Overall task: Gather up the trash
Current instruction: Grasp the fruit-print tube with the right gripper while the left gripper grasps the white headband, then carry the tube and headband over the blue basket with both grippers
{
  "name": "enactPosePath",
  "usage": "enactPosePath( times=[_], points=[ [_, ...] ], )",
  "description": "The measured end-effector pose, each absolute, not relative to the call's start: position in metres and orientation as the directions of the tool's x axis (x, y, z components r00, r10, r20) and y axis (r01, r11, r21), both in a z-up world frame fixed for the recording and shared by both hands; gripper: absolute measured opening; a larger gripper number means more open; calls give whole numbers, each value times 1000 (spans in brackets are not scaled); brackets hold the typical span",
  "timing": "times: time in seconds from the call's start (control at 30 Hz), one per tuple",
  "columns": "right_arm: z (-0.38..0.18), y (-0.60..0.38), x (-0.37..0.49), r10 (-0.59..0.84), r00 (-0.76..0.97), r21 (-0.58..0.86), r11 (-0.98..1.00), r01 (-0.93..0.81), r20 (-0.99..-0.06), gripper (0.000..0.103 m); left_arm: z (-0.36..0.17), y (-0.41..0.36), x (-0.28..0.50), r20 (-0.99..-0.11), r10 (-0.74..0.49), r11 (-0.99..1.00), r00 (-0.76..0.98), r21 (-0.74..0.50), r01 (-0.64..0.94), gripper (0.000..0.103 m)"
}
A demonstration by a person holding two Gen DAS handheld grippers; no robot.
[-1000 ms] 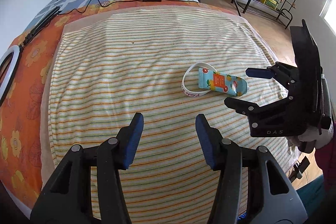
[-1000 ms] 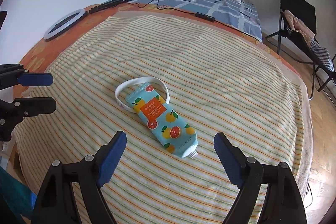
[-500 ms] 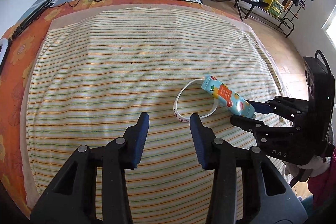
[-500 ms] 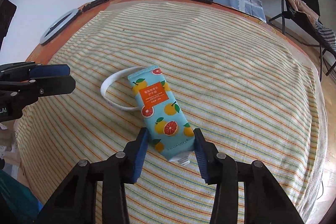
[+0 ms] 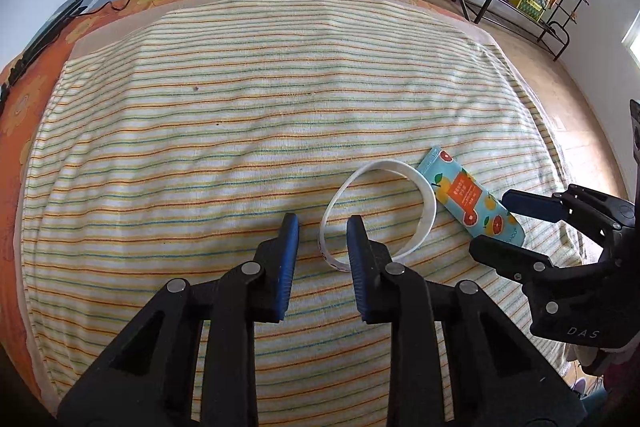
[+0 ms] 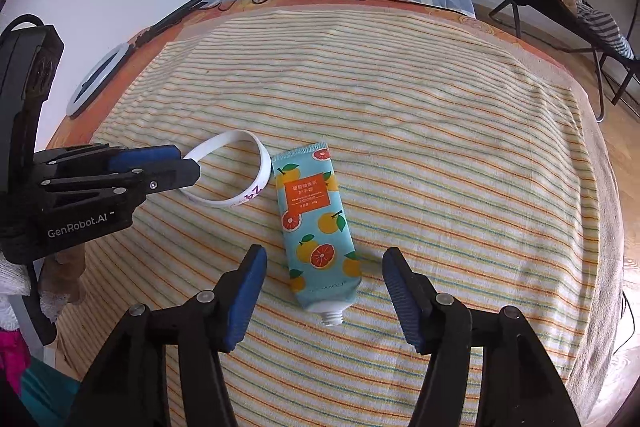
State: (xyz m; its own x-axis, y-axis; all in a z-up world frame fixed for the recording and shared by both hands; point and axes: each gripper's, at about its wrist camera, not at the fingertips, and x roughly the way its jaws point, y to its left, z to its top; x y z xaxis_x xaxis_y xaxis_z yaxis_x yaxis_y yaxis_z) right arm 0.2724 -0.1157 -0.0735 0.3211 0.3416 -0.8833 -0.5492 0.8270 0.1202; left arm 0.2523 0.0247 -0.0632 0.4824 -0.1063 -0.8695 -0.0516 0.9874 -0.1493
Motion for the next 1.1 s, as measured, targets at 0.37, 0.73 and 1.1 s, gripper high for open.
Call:
enactPosePath(
  times=[0.37,0.73,1.1],
  points=[
    [-78,-95,269,295,367,34,818,-575,-883,35,-56,26,245,-855,-56,993,515,-101,-59,2],
    [-56,-104,246,319,399,44,825,-563,-860,35,-19,32,206,-825,-33,996,564,-77,-53,2],
    [-19,-109,192,363,430,52,811,-583,-827,35,20,33,133,-792,-32,998,610,-63,-29,2]
  ],
)
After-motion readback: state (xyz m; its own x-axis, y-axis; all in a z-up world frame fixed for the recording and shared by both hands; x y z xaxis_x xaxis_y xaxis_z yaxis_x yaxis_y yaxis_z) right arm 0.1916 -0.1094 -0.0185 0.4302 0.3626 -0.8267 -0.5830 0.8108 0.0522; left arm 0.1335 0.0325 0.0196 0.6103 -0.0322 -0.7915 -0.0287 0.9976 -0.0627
